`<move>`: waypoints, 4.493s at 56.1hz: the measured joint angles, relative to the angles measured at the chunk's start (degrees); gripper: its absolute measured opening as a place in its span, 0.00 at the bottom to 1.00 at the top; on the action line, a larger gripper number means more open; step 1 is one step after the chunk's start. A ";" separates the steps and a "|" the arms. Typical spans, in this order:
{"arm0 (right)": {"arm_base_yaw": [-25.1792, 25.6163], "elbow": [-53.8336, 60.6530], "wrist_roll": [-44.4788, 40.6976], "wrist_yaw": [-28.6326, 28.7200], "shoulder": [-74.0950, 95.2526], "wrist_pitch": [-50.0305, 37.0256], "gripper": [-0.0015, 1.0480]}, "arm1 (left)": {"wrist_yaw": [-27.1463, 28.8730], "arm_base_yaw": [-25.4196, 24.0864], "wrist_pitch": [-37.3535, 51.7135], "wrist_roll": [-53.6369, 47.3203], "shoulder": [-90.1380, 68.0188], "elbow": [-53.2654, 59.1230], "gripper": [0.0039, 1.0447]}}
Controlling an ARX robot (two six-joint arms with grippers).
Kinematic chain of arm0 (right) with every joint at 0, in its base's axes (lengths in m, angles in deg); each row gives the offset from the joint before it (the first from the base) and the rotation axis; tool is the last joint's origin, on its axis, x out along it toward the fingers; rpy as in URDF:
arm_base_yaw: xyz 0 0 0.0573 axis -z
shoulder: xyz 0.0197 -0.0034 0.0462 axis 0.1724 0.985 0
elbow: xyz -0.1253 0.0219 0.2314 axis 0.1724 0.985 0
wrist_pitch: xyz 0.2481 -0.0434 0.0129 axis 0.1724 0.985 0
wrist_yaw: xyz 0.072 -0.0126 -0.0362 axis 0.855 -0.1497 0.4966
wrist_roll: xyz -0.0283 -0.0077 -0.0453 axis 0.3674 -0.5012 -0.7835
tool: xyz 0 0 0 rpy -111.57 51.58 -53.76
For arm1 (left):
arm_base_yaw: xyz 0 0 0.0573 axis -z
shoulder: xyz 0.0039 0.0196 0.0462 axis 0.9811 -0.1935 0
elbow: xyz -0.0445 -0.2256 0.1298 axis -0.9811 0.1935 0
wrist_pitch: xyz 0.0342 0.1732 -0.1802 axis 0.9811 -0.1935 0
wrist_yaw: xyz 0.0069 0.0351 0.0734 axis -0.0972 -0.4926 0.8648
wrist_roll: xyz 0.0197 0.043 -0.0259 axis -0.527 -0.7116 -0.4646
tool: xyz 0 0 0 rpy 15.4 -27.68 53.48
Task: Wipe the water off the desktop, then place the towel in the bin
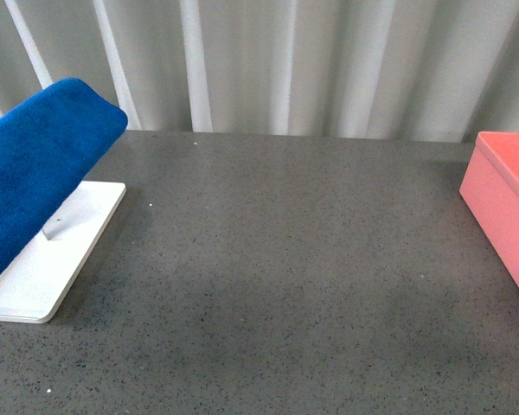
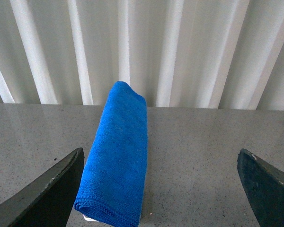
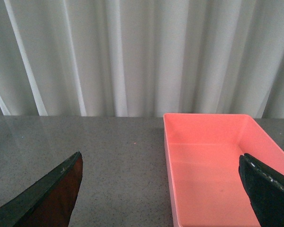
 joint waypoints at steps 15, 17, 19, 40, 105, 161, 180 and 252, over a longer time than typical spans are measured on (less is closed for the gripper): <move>0.00 0.00 0.02 0.00 0.00 0.00 0.93 | 0.00 0.00 0.00 0.00 0.00 0.00 0.94; 0.00 0.00 0.02 0.00 0.00 0.00 0.93 | 0.00 0.00 0.00 0.00 0.00 0.00 0.94; 0.00 0.00 0.02 0.00 0.00 0.00 0.93 | -0.02 0.00 0.00 0.00 0.00 0.00 0.94; 0.00 0.00 0.02 0.00 0.00 0.00 0.93 | 0.00 0.00 0.00 0.00 0.00 0.00 0.94; -0.04 0.00 0.00 0.02 -0.04 0.02 0.93 | -9.79 3.80 13.07 -6.01 -60.54 -36.98 0.94; -0.04 0.00 0.00 0.02 -0.04 0.00 0.93 | 2.64 -2.64 -13.64 -20.76 -113.52 -85.90 0.94; -0.04 0.00 0.00 0.02 -0.04 0.00 0.93 | 4.02 -1.64 -14.34 -17.44 -116.69 -85.68 0.94; -0.04 0.00 0.00 0.02 -0.04 0.00 0.93 | 9.49 0.00 -0.72 -22.43 -120.21 -78.38 0.30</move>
